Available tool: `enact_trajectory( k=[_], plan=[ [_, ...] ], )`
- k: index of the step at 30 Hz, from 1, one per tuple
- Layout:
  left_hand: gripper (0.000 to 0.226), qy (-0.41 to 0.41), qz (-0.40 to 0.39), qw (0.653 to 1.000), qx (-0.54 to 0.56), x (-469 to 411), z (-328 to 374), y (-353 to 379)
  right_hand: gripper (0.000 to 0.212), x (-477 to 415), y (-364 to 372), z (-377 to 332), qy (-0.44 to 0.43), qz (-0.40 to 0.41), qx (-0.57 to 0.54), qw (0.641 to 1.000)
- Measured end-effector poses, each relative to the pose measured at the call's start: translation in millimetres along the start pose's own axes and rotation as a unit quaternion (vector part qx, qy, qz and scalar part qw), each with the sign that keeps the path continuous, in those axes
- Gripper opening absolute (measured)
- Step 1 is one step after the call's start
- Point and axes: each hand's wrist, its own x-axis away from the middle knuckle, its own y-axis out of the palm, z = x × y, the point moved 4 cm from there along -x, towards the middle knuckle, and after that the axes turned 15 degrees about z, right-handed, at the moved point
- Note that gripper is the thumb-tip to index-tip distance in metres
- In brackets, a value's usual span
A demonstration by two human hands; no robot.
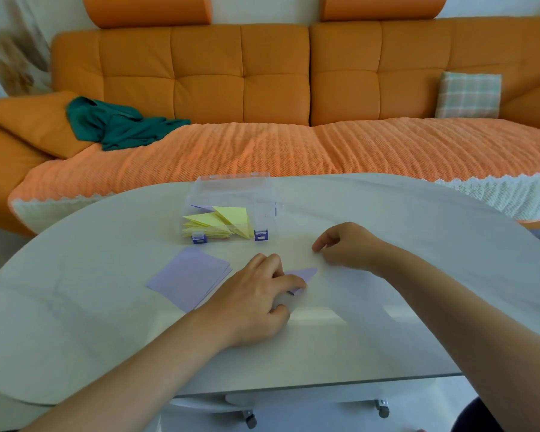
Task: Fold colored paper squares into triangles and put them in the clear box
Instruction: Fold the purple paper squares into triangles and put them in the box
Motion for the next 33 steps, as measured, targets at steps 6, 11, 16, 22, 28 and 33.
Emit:
enact_trajectory(
  k=[6, 11, 16, 22, 28, 33],
  plan=[
    [0.049, -0.025, 0.006, 1.0, 0.003, -3.5, -0.1, 4.7, 0.04, 10.1, 10.4, 0.6, -0.044, -0.03, 0.073, 0.996],
    [0.049, -0.037, 0.008, 0.999, -0.007, -3.9, 0.2, 9.8, 0.031, 5.9, 15.2, -5.6, -0.018, -0.031, 0.084, 0.996],
    [0.047, -0.046, 0.014, 0.999, 0.004, -2.7, 1.1, 9.9, 0.033, 6.3, 17.6, -8.8, -0.02, -0.03, 0.102, 0.994],
    [0.038, -0.06, 0.001, 0.997, 0.046, 5.7, 0.8, 7.1, 0.028, 6.5, 18.2, -11.0, -0.015, -0.033, 0.097, 0.995],
    [0.038, -0.054, -0.007, 0.996, 0.065, 15.5, -0.1, 0.4, 0.026, 7.5, 16.9, -10.7, -0.011, -0.033, 0.091, 0.995],
    [0.03, -0.065, -0.021, 0.993, 0.095, 24.1, -5.4, -2.7, 0.023, 10.1, 16.5, -11.1, -0.013, -0.032, 0.093, 0.995]
  ],
)
